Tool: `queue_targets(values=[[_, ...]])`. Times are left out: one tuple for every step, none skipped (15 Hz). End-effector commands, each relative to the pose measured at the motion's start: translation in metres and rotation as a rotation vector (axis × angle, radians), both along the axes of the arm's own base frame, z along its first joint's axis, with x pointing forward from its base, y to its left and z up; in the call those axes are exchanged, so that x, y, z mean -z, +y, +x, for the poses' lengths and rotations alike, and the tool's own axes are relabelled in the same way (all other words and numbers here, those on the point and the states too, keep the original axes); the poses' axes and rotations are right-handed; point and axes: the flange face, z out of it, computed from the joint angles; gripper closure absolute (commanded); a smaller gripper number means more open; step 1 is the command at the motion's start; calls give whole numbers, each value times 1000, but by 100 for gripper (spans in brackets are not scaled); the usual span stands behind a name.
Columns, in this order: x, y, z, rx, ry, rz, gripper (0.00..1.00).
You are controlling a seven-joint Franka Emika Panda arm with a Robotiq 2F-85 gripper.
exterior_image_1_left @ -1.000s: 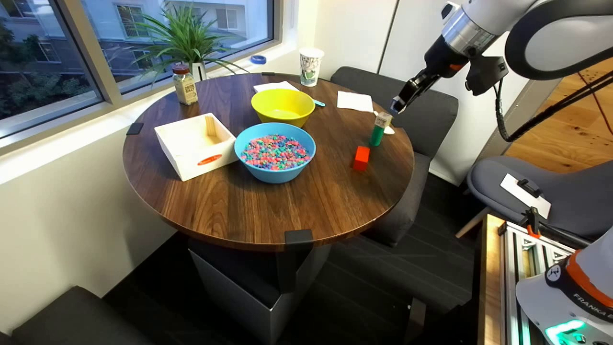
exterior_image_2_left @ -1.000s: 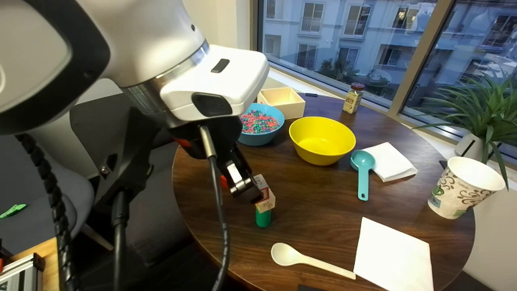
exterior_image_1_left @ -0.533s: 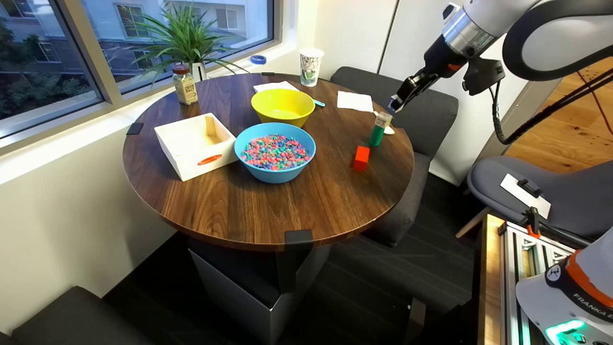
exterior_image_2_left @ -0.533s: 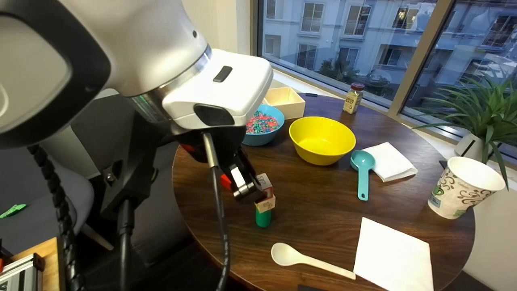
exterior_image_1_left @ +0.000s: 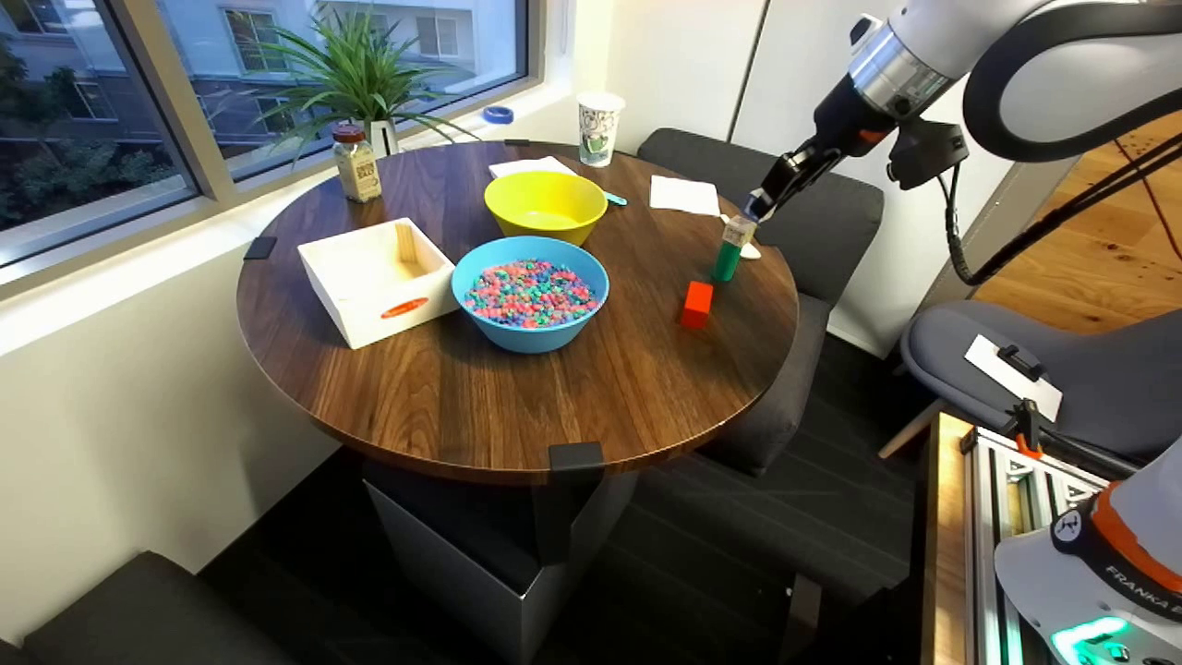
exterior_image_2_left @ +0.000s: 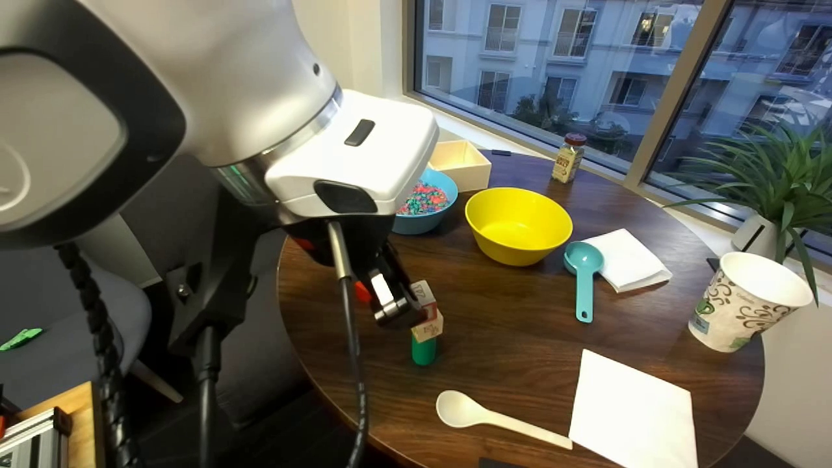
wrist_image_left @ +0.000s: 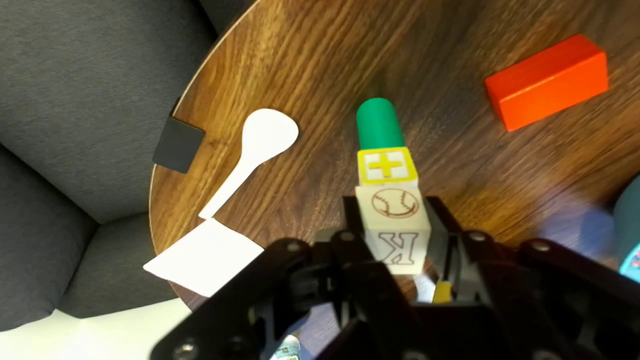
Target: Lift the cylinder plush block, put it on the table, put the two dices and the rectangle blush block on top of the cylinder plush block
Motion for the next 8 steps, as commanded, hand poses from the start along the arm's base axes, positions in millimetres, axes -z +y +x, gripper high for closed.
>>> queue_targets(values=[[8,-1,0,-6,-14,7,91],[9,0,0,-7,-14,7,91],[10,0,1,-7,-13,8,91],[10,-1,2,-5,-15,8,91],[10,-1,3,-5,-17,6,91],[10,-1,4,-6,-23,4,91],[10,-2,5,-6,-30,3,91],[11,-2,6,-6,-37,2,91]])
